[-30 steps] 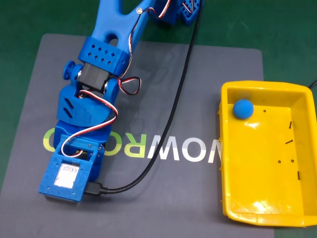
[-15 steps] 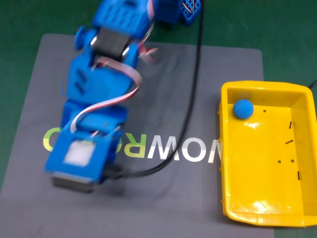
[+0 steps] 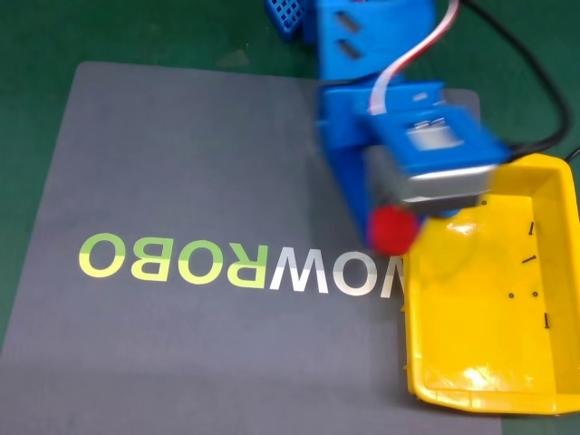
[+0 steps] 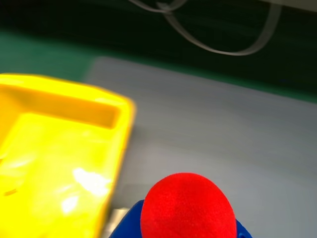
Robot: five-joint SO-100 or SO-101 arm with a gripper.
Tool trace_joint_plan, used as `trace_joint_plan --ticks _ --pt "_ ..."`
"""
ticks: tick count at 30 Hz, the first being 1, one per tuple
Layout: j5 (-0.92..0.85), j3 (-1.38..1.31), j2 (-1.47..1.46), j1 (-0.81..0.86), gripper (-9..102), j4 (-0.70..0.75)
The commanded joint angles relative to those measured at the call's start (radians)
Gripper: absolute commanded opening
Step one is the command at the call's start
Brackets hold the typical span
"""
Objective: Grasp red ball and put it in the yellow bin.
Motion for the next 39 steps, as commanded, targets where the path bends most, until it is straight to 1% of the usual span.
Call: trace_joint_plan --ticks 1,9,14,17,19,22,24,29,39 --pt "0.017 0.003 0.080 -0.092 0 0.002" --pt "0.015 0.018 0.049 -0.252 0 0.002" --pt "0.012 0.015 0.011 -0.288 0 -0.008" --pt "0.012 0.014 -0.008 -0.290 1 -0.037" --pt "0.012 0.011 -0.017 -0.287 4 -0.041" --pt "0.015 0.009 -0.025 -0.284 22 -0.049" --pt "0.020 0.008 -0.028 -0.282 27 -0.057" --pt "0.026 0.003 -0.031 -0.276 28 -0.075" --pt "0.014 0.002 -0.021 -0.253 28 -0.078"
